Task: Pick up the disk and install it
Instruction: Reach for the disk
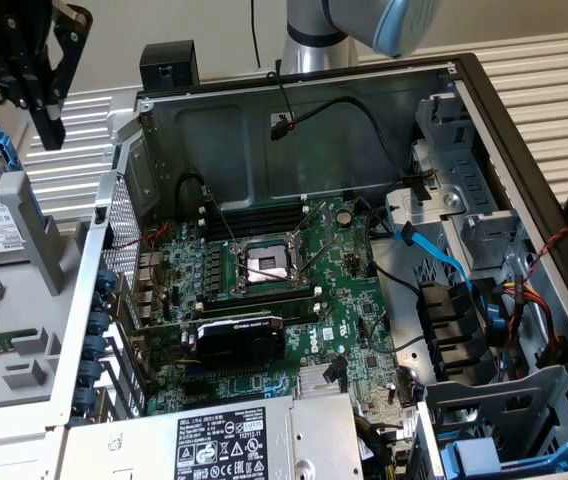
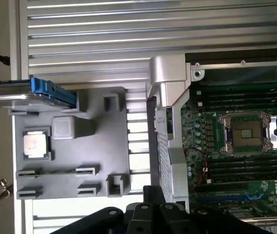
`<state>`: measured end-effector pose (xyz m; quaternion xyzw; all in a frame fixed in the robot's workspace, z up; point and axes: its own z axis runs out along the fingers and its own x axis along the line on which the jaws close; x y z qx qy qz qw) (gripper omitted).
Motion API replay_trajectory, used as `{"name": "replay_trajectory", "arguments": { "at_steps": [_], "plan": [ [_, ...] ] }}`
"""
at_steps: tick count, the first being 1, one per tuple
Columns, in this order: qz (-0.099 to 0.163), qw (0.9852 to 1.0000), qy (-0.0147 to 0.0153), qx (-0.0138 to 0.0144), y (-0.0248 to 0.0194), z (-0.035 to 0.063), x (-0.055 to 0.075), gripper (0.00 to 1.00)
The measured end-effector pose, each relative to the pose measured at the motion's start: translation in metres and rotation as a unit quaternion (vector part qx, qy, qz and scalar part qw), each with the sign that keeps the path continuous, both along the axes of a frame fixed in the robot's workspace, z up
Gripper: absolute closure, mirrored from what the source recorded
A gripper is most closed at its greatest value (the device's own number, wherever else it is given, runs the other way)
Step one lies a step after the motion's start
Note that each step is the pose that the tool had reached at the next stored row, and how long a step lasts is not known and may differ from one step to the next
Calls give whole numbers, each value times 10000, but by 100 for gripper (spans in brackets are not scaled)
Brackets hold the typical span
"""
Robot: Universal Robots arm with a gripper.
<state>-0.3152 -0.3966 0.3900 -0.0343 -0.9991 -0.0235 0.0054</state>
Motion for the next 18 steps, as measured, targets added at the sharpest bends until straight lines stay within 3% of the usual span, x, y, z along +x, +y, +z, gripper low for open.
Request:
{"name": "replay_trajectory", "arguments": {
  "at_steps": [4,6,9,14,18],
  "plan": [
    [-1,10000,11,0,22,-4,-4,89],
    [0,10000,13,0,57,-8,-49,89],
    [0,10000,63,0,83,-12,-114,89],
    [0,10000,68,-1,221,-39,-261,89],
    [2,10000,72,0,257,-46,-381,89]
  ]
}}
